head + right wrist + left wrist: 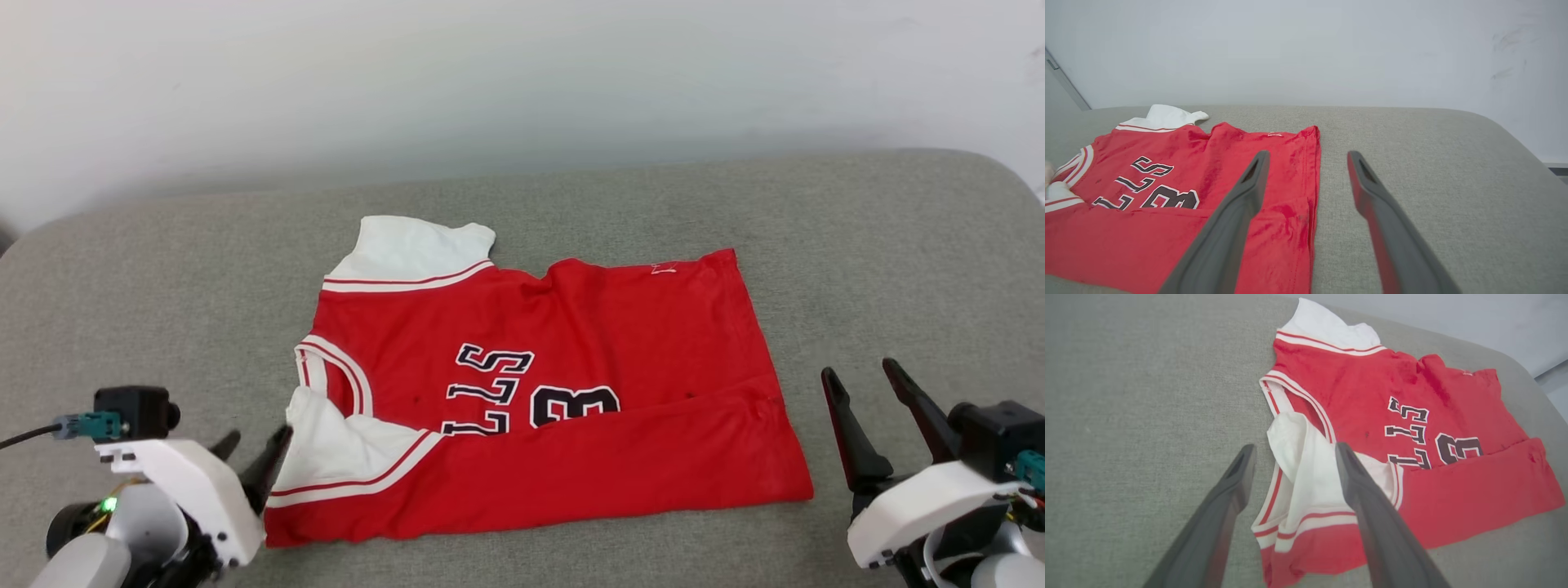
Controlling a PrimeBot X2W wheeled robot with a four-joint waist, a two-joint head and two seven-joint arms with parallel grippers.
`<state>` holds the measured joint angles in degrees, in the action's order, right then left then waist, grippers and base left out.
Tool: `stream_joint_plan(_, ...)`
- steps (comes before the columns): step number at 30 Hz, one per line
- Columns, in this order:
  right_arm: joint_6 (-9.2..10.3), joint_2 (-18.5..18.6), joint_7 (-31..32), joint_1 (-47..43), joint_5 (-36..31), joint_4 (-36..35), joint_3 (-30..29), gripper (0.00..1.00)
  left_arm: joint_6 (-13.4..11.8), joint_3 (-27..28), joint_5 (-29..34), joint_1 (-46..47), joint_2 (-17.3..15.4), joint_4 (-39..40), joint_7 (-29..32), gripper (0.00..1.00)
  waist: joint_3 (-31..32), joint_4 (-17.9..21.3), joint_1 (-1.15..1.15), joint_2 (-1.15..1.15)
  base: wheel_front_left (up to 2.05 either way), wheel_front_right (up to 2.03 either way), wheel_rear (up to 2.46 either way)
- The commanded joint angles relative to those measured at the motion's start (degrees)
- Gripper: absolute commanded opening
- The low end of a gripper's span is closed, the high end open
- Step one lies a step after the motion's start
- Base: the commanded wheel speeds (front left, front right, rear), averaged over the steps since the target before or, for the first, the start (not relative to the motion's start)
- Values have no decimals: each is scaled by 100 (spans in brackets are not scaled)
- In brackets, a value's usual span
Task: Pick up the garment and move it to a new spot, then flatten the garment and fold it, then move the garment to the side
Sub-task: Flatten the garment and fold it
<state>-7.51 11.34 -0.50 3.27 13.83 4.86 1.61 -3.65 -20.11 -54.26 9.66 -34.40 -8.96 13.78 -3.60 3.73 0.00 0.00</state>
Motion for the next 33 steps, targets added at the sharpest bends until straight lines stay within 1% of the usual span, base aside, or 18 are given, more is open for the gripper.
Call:
stream_joint_plan(1,4,-44,36,-99,-44,-102,-28,100,-36,-36,-47,-86,-99,47,184,100,17,50,0,0,0,0,0)
stream_joint_plan(2,4,-78,78,-173,-67,-233,-61,100,-65,-105,-80,-155,-218,115,454,100,1,64,0,0,0,0,0)
stream_joint_plan(4,4,-158,156,-283,-115,-449,-84,100,-115,-163,-223,-235,-356,227,874,100,-76,100,0,0,0,0,0)
stream_joint_plan(7,4,-227,272,-341,-160,-665,-91,100,-185,-210,-391,-309,-482,251,1293,100,-237,178,0,0,0,0,0)
stream_joint_plan(11,4,-287,340,-238,-204,-833,-74,100,-193,-279,-540,-220,-395,55,1553,100,-490,266,0,0,0,0,0)
stream_joint_plan(14,4,-284,379,-172,-210,-878,-77,100,-71,-434,-648,-103,-195,-255,1726,100,-656,310,0,0,0,0,0)
stream_joint_plan(16,4,-254,407,-146,-185,-865,-93,100,11,-577,-722,-47,17,-463,1853,100,-708,323,0,0,0,0,0)
stream_joint_plan(17,4,-235,457,-143,-150,-871,-118,100,80,-650,-777,-40,121,-548,1928,55,-733,323,0,0,0,0,0)
stream_joint_plan(18,4,-212,517,-153,-110,-861,-129,100,151,-724,-808,-31,207,-631,1979,32,-740,319,0,0,0,0,0)
stream_joint_plan(19,4,-184,594,-166,-57,-859,-149,100,214,-782,-826,-14,272,-711,2025,0,-747,311,0,0,0,0,0)
stream_joint_plan(21,4,-101,846,-202,77,-830,-183,100,326,-847,-856,19,359,-847,2052,0,-748,280,0,0,0,0,0)
stream_joint_plan(25,4,172,1659,-248,468,-769,-241,100,431,-768,-780,170,303,-892,1869,0,-703,176,0,0,0,0,0)
stream_joint_plan(30,4,596,3030,-122,1034,-611,-103,100,392,-586,-766,259,150,-515,1726,0,-665,16,0,0,0,0,0)
stream_joint_plan(31,3,737,3647,29,1245,-502,5,100,327,-463,-762,273,9,-189,1684,0,-736,-111,0,0,0,0,0)
stream_joint_plan(33,3,776,3886,136,1361,-401,103,100,289,-401,-730,297,-66,47,1662,0,-821,-190,0,0,0,0,0)
